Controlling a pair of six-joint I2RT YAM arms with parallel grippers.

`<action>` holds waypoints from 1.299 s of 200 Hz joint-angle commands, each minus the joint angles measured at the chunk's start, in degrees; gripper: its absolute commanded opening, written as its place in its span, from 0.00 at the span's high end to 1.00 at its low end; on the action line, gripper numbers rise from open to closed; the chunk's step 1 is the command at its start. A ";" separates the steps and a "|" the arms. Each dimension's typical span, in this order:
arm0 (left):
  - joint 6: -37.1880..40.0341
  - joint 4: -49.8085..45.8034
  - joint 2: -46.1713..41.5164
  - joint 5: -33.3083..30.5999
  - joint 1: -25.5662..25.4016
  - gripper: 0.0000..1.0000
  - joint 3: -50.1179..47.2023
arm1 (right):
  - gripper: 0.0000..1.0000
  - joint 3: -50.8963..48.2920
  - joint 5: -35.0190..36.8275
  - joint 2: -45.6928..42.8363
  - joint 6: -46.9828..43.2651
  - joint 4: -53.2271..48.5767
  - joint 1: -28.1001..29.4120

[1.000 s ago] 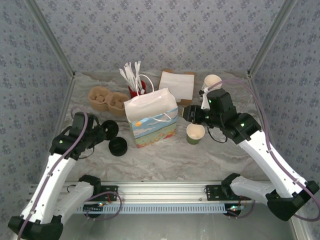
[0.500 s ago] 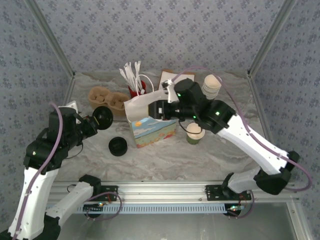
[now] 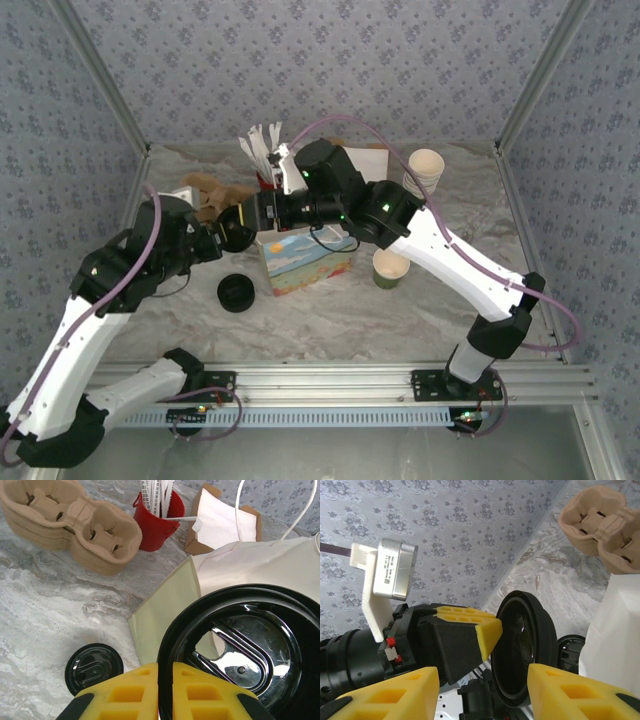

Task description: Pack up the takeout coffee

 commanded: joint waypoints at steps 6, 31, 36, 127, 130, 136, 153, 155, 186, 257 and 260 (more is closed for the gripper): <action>-0.57 2.50 0.16 -2.91 -1.57 0.87 2.24 | 0.47 1.38 2.44 -0.27 -1.64 -3.46 0.23; -0.39 2.81 0.99 -3.37 -2.25 0.87 2.56 | 0.46 0.66 5.21 -1.14 -2.21 -4.65 0.31; -0.39 2.92 1.11 -3.51 -2.34 0.87 2.68 | 0.45 0.48 5.75 -1.28 -2.26 -4.86 0.25; -0.63 4.61 1.96 -3.06 -3.30 0.87 2.92 | 0.56 -0.69 5.07 -0.41 -1.87 -4.37 0.20; -0.65 4.61 1.96 -2.99 -3.33 0.87 3.02 | 0.58 -0.69 5.20 -0.41 -1.85 -4.31 0.21; -0.66 4.70 1.96 -2.95 -3.40 0.87 3.06 | 0.59 -0.77 5.25 -0.35 -1.87 -4.28 0.19; -0.66 4.87 1.94 -2.95 -3.58 0.87 3.12 | 0.61 -0.95 5.43 -0.30 -1.81 -4.16 -0.04; -0.66 4.87 1.96 -2.95 -3.55 0.87 3.13 | 0.61 -0.97 5.47 -0.32 -1.77 -4.13 -0.10; -0.55 5.15 1.96 -2.81 -3.76 0.87 3.22 | 0.61 -1.65 5.96 -0.08 -1.28 -4.08 -0.44; 0.40 6.75 1.85 -1.74 -3.75 0.85 2.93 | 0.85 -2.05 5.08 0.29 -0.56 -3.61 -1.59; 0.68 7.02 1.82 -1.67 -3.76 0.84 2.94 | 0.86 -2.09 5.01 0.21 -0.48 -3.64 -1.69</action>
